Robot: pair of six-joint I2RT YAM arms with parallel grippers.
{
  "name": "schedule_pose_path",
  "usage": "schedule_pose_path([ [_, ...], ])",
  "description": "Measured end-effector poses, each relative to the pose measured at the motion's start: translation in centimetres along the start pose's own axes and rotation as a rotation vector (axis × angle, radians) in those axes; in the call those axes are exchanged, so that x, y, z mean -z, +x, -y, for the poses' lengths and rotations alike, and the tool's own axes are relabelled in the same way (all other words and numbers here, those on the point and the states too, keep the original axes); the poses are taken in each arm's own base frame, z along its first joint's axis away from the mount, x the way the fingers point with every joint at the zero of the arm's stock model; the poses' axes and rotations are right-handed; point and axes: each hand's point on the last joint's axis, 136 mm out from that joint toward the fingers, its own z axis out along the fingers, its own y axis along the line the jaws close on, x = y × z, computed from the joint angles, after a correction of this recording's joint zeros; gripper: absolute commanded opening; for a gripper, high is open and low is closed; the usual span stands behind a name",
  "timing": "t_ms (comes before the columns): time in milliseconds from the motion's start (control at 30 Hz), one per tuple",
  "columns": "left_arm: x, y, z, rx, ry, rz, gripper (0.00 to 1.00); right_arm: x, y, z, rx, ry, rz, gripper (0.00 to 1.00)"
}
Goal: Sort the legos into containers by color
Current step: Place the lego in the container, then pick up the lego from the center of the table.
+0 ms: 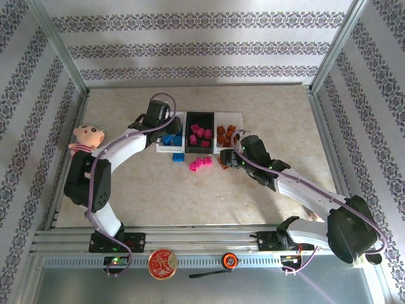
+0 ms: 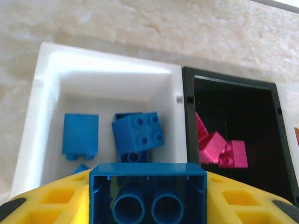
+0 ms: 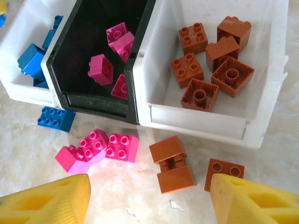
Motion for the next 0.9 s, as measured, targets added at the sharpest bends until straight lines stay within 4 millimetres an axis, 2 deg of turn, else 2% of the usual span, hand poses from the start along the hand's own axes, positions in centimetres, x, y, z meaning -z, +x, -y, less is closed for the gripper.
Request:
schedule_pose_path([
  [200, -2.3, -1.3, 0.5, 0.000, -0.005, -0.018, 0.74, 0.1, 1.4, 0.1, 0.003, -0.009, -0.026, 0.70],
  [367, -1.6, -2.1, 1.4, 0.007, 0.033, -0.014, 0.87, 0.0, 2.0, 0.3, 0.004, -0.007, -0.045, 0.71],
  [433, -0.5, -2.3, 2.1, 0.009, 0.062, -0.005, 0.89, -0.2, 2.3, 0.4, 0.004, 0.000, -0.058, 0.71],
  [567, 4.0, -2.1, 4.0, 0.000, 0.135, 0.040, 0.93, -1.4, 4.0, 1.5, -0.001, 0.041, -0.126, 0.66],
  [633, 6.5, -1.4, 5.3, -0.014, 0.185, 0.063, 0.99, -2.1, 4.7, 2.5, -0.017, 0.070, -0.156, 0.65],
  [700, 8.8, 0.0, 6.6, -0.028, 0.246, 0.081, 1.00, -2.7, 5.1, 3.8, -0.040, 0.104, -0.178, 0.64],
  [767, 10.0, 1.8, 7.1, -0.038, 0.277, 0.069, 1.00, -3.0, 5.4, 4.6, -0.057, 0.127, -0.193, 0.63],
  [833, 10.1, 2.8, 7.1, -0.036, 0.285, 0.053, 1.00, -3.2, 5.5, 5.0, -0.065, 0.137, -0.196, 0.61],
  [900, 10.3, 4.9, 6.0, -0.023, 0.292, 0.051, 1.00, -3.6, 5.2, 5.3, -0.086, 0.142, -0.187, 0.59],
])
